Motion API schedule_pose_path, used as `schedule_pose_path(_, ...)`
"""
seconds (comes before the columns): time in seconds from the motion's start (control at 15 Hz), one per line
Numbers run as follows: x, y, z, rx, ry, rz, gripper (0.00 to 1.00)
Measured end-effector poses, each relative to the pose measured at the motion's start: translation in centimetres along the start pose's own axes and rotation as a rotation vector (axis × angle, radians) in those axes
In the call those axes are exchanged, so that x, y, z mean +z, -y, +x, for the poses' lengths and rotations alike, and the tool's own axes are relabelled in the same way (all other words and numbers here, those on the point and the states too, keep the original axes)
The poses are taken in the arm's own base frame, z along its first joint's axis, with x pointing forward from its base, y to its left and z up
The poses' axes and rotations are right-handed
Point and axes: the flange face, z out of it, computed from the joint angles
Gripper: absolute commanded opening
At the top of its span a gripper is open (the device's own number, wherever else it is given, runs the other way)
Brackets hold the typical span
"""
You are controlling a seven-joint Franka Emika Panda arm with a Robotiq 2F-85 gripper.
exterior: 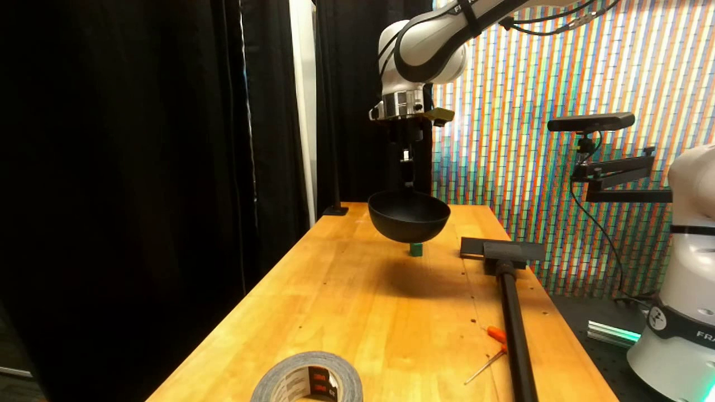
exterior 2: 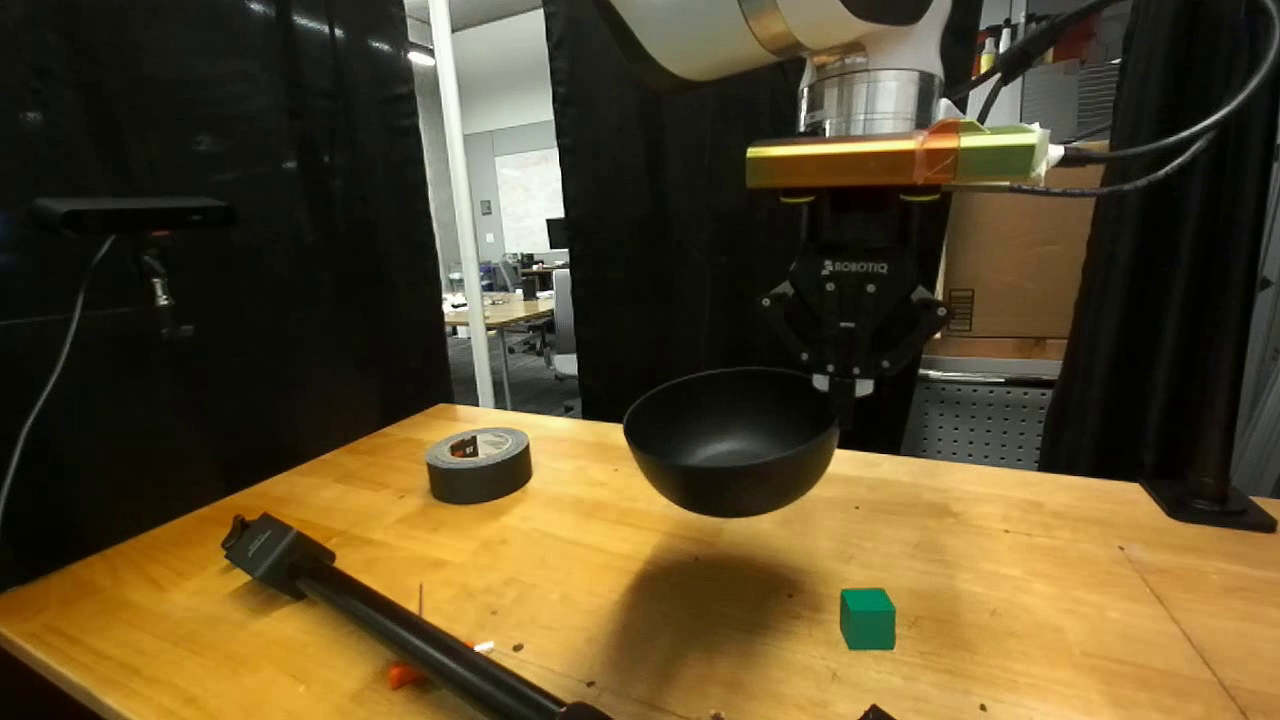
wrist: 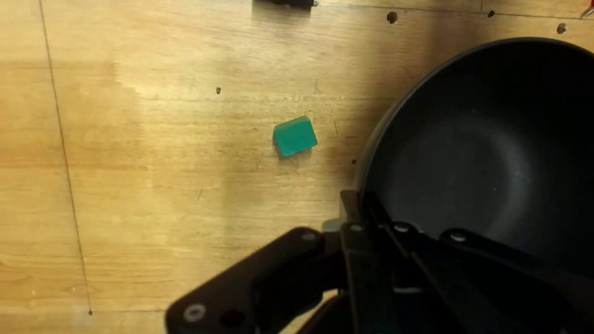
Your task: Pick up the black bowl from the table and move it to the right.
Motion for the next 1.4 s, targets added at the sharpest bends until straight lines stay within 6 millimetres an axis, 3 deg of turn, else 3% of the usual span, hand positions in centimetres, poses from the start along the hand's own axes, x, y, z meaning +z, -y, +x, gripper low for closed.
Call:
schedule_pose_path(0.73,2.6,-4.7,-2.9,0.257,-0.03,0.093,0.01)
schedule_pose_path(1.4,3.5,-7.0,-4.3,0.481,-0.055,0.091,0.01)
